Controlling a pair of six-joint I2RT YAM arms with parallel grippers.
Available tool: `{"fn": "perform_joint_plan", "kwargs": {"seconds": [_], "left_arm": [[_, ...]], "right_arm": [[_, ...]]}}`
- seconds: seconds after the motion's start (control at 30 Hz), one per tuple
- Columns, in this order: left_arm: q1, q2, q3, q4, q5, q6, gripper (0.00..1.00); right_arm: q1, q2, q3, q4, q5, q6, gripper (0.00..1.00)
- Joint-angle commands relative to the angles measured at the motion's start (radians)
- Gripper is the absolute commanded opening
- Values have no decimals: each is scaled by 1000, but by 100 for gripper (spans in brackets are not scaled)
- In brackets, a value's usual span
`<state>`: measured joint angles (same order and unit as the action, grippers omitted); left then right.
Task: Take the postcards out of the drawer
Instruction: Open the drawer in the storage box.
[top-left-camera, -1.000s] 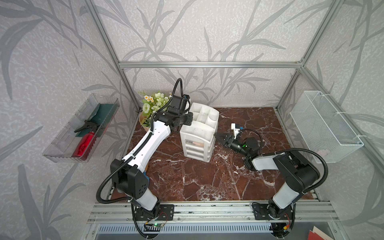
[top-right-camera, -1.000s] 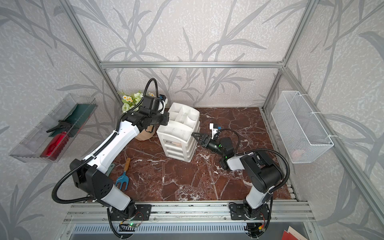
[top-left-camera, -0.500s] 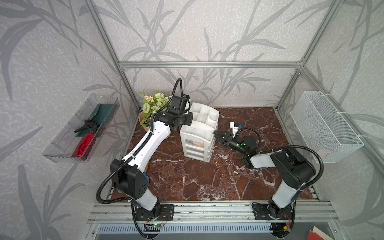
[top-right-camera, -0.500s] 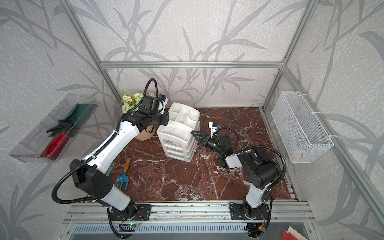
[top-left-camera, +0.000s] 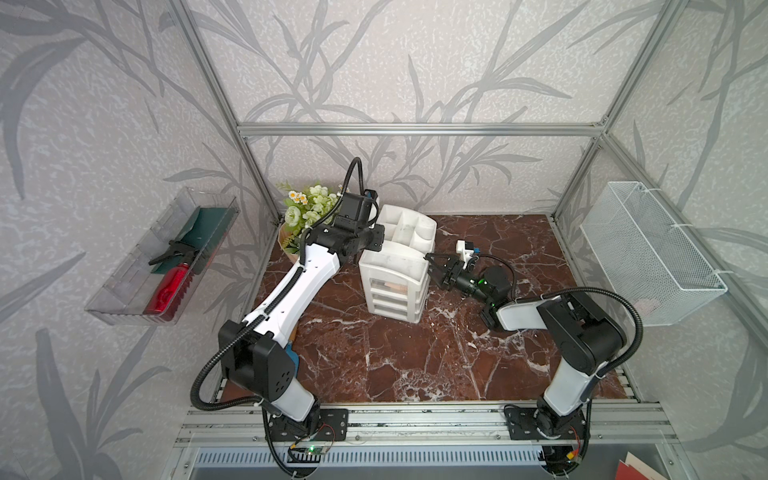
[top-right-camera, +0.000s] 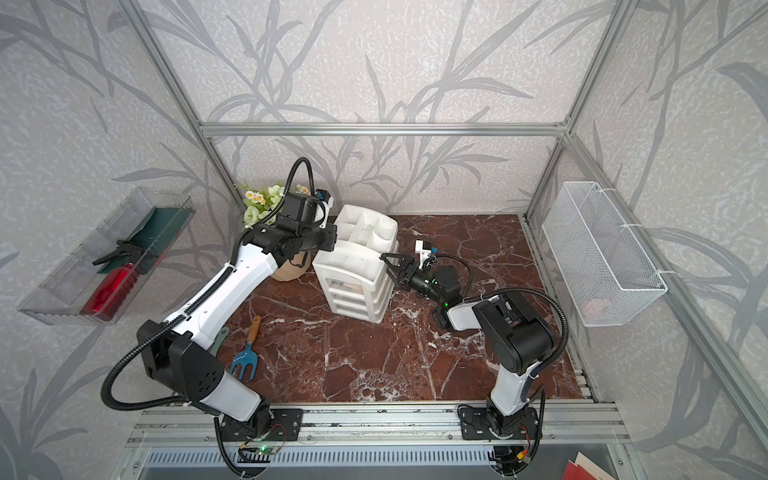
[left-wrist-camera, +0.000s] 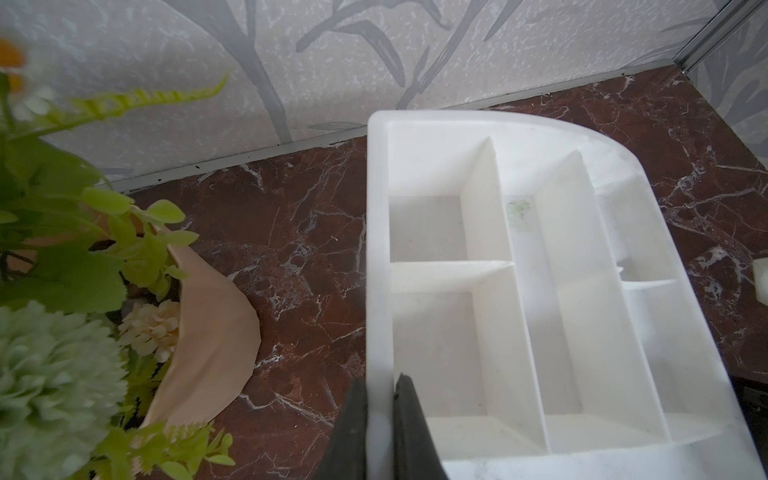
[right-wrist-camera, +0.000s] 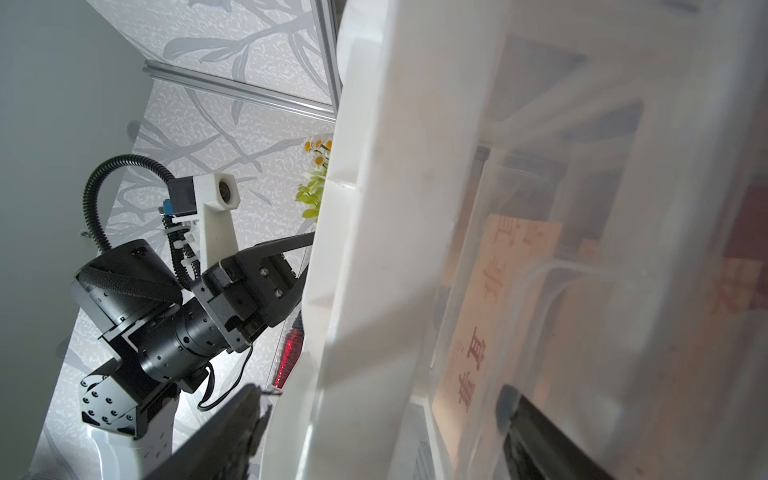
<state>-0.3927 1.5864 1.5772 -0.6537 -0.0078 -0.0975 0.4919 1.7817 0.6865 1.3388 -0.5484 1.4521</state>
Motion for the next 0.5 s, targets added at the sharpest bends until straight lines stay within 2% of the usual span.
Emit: {"fn": "perform_joint_plan", "kwargs": {"seconds": [0.0, 0.47], "left_arm": [[-6, 46, -68, -167, 10, 15, 0], [-7, 41, -72, -181, -63, 30, 0]], "right_arm": [[25, -28, 33, 66, 24, 58, 87], [26, -98, 15, 66, 66, 108, 86]]}}
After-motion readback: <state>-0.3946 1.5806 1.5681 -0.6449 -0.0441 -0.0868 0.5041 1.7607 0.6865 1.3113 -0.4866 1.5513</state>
